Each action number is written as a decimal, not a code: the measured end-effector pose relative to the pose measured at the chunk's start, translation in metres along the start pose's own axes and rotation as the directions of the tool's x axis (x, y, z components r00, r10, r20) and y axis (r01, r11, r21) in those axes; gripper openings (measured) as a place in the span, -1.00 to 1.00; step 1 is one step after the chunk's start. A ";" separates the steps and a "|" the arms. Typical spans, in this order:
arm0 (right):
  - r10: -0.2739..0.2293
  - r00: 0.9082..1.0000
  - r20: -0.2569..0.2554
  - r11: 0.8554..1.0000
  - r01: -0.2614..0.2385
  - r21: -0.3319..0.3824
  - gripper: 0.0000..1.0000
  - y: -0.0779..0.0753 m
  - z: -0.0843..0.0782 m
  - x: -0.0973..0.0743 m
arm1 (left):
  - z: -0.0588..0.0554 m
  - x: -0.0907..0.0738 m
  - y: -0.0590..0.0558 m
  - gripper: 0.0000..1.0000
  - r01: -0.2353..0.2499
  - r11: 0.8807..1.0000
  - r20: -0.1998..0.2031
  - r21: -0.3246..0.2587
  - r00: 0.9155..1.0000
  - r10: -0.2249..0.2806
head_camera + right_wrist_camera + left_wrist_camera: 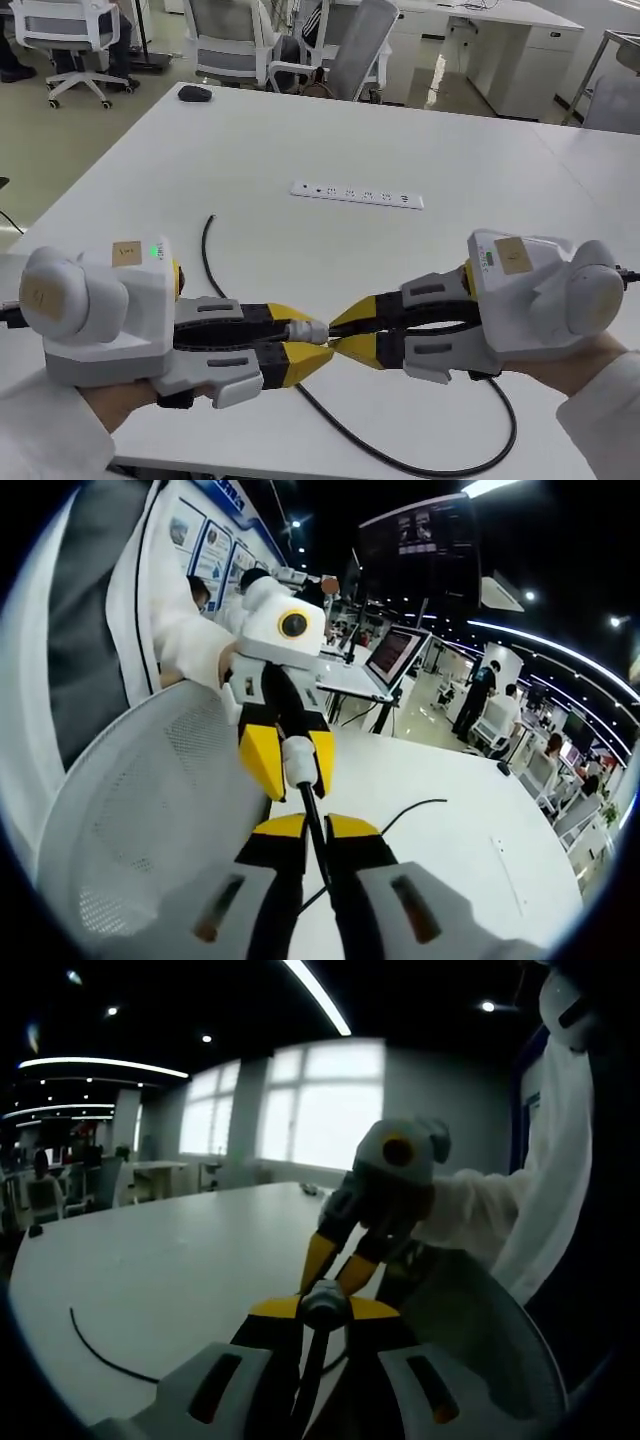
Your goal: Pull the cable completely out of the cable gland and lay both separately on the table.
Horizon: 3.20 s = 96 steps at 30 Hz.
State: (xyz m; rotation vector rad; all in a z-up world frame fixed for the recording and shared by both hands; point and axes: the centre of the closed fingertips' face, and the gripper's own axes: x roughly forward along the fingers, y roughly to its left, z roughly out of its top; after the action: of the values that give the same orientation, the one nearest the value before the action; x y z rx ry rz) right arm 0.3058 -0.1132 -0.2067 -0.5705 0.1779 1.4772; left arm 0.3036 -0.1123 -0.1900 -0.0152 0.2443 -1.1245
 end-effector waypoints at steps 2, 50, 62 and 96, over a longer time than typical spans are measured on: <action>-0.011 1.000 -0.004 1.000 0.011 0.011 -0.90 -0.002 -0.004 -0.003 | 0.000 0.000 0.001 -0.66 -0.002 1.000 0.002 -0.002 1.000 0.002; 0.014 1.000 0.009 1.000 -0.014 -0.012 -0.71 0.003 0.015 -0.005 | -0.003 0.002 -0.003 -0.66 0.008 1.000 -0.020 0.008 1.000 -0.008; 0.036 0.999 -0.002 0.999 -0.036 -0.002 -0.89 0.006 0.009 -0.003 | -0.003 0.003 -0.006 -0.66 0.013 1.000 -0.025 0.017 1.000 -0.013; -0.034 0.994 -0.106 0.998 0.040 0.055 -0.91 -0.003 -0.037 -0.025 | 0.000 0.001 -0.001 -0.66 0.012 1.000 0.004 -0.013 1.000 -0.012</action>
State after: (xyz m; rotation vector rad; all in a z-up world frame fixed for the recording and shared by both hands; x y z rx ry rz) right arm 0.3149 -0.1524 -0.2264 -0.6031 0.2897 1.4029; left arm 0.3026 -0.1135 -0.1896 -0.0308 0.2480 -1.1345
